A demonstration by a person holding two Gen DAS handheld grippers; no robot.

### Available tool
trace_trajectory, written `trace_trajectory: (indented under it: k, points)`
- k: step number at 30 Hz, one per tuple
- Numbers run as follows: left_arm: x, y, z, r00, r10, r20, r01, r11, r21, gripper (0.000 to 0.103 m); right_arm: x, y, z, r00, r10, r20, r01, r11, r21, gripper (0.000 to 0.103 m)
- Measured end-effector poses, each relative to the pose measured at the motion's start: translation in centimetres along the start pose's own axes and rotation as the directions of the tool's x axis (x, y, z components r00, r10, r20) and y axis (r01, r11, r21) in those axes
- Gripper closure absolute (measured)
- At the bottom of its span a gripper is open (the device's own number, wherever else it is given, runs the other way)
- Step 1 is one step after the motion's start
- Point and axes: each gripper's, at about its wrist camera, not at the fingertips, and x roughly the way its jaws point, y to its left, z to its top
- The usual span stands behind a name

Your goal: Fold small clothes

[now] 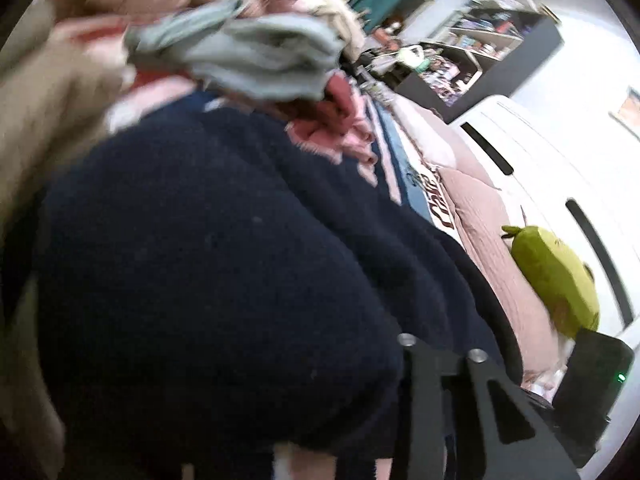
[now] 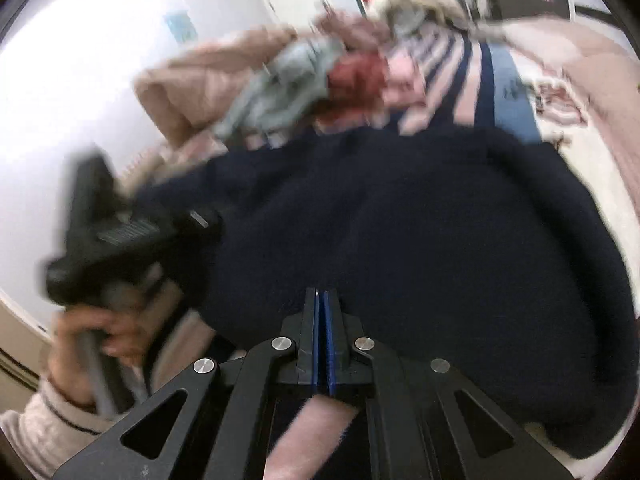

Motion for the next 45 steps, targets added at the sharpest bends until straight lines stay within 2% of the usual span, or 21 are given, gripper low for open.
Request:
trace_trajectory:
  k: [4, 6, 8, 9, 11, 13, 14, 18, 21, 23, 24, 26, 29, 31, 33, 35, 36, 38, 39, 42, 45]
  points:
    - [-1.4, -3.9, 1.0, 0.999, -0.005, 0.037, 0.000, 0.990, 0.141, 0.077, 0.1, -0.1, -0.4, 1.000, 0.013, 0.021, -0.013, 1.000, 0.020, 0.103]
    - [-1.9, -6.7, 1.5, 0.999, -0.006, 0.054, -0.007, 0.971, 0.237, 0.078, -0.8, -0.6, -0.3, 0.999, 0.035, 0.036, -0.036, 0.998, 0.045, 0.103]
    - [-2.1, -9.9, 1.9, 0.998, -0.016, 0.067, -0.007, 0.944, 0.330, 0.078, -3.1, -1.7, -0.2, 0.995, 0.050, 0.087, -0.056, 0.996, 0.076, 0.089]
    - [-2.1, -11.0, 2.0, 0.998, -0.020, 0.067, -0.006, 0.932, 0.362, 0.078, -4.7, -2.4, -0.2, 0.991, 0.034, 0.126, -0.046, 0.995, 0.086, 0.078]
    - [-1.8, -14.3, 2.0, 0.998, -0.021, 0.061, -0.009, 0.890, 0.456, 0.078, -8.4, -3.9, -0.3, 0.978, -0.035, 0.205, 0.013, 0.994, 0.105, 0.073]
    - [-0.7, -17.9, 1.5, 0.999, -0.010, 0.046, -0.018, 0.830, 0.558, 0.078, -12.0, -5.7, -0.7, 0.960, -0.088, 0.266, 0.052, 0.989, 0.137, 0.073]
    - [0.2, -19.9, 0.7, 1.000, -0.012, 0.019, -0.002, 0.799, 0.602, 0.078, -13.6, -6.7, -1.1, 0.953, -0.093, 0.289, 0.049, 0.987, 0.156, 0.072]
    - [4.1, -25.2, -2.6, 0.996, -0.016, -0.091, 0.076, 0.716, 0.694, 0.078, -18.6, -9.6, -2.9, 0.927, -0.156, 0.342, 0.083, 0.973, 0.217, 0.072]
    - [8.0, -27.4, -5.4, 0.976, 0.033, -0.215, 0.137, 0.673, 0.727, 0.078, -20.5, -11.0, -4.3, 0.915, -0.197, 0.352, 0.110, 0.961, 0.252, 0.070]
    - [9.9, -27.5, -7.0, 0.957, 0.081, -0.277, 0.156, 0.662, 0.733, 0.069, -20.8, -11.6, -4.9, 0.916, -0.201, 0.348, 0.108, 0.957, 0.269, 0.067]
    - [10.2, -27.4, -7.7, 0.957, 0.087, -0.276, 0.156, 0.648, 0.745, 0.066, -20.9, -11.8, -5.2, 0.917, -0.204, 0.344, 0.110, 0.955, 0.274, 0.065]
    - [9.5, -27.5, -8.2, 0.960, 0.059, -0.274, 0.176, 0.634, 0.753, 0.042, -20.9, -12.3, -5.4, 0.920, -0.207, 0.333, 0.116, 0.955, 0.274, 0.065]
    - [7.1, -26.6, -7.2, 0.944, -0.005, -0.330, 0.245, 0.679, 0.692, 0.027, -21.2, -12.4, -5.2, 0.921, -0.193, 0.338, 0.101, 0.957, 0.272, 0.063]
    - [4.3, -25.3, -6.4, 0.929, -0.084, -0.360, 0.313, 0.697, 0.646, 0.027, -21.1, -12.1, -4.1, 0.917, -0.174, 0.358, 0.084, 0.964, 0.254, 0.060]
    - [1.5, -23.9, -6.1, 0.924, -0.148, -0.352, 0.342, 0.729, 0.593, 0.026, -20.8, -10.9, -3.0, 0.920, -0.136, 0.367, 0.063, 0.977, 0.204, 0.060]
    - [-0.4, -22.3, -5.3, 0.935, -0.156, -0.317, 0.316, 0.770, 0.555, 0.023, -20.4, -9.6, -2.3, 0.924, -0.096, 0.371, 0.044, 0.988, 0.147, 0.060]
    - [-1.2, -21.2, -4.8, 0.948, -0.138, -0.288, 0.280, 0.792, 0.543, 0.023, -19.6, -8.6, -1.4, 0.928, -0.070, 0.367, 0.030, 0.993, 0.112, 0.064]
    - [-2.1, -19.6, -4.0, 0.965, -0.103, -0.240, 0.222, 0.810, 0.543, 0.022, -18.2, -7.4, -0.4, 0.938, -0.057, 0.342, 0.031, 0.996, 0.081, 0.078]
    - [-2.0, -18.9, -3.7, 0.970, -0.087, -0.226, 0.199, 0.819, 0.538, 0.022, -17.2, -7.0, 0.1, 0.945, -0.074, 0.318, 0.052, 0.996, 0.077, 0.094]
    - [-1.4, -16.6, -2.7, 0.973, -0.077, -0.217, 0.173, 0.866, 0.469, 0.022, -14.1, -8.3, 0.5, 0.964, -0.163, 0.211, 0.140, 0.983, 0.118, 0.097]
    - [-0.3, -14.8, -2.2, 0.961, -0.135, -0.240, 0.223, 0.893, 0.390, 0.020, -12.4, -10.5, -1.6, 0.966, -0.230, 0.114, 0.212, 0.966, 0.147, 0.099]
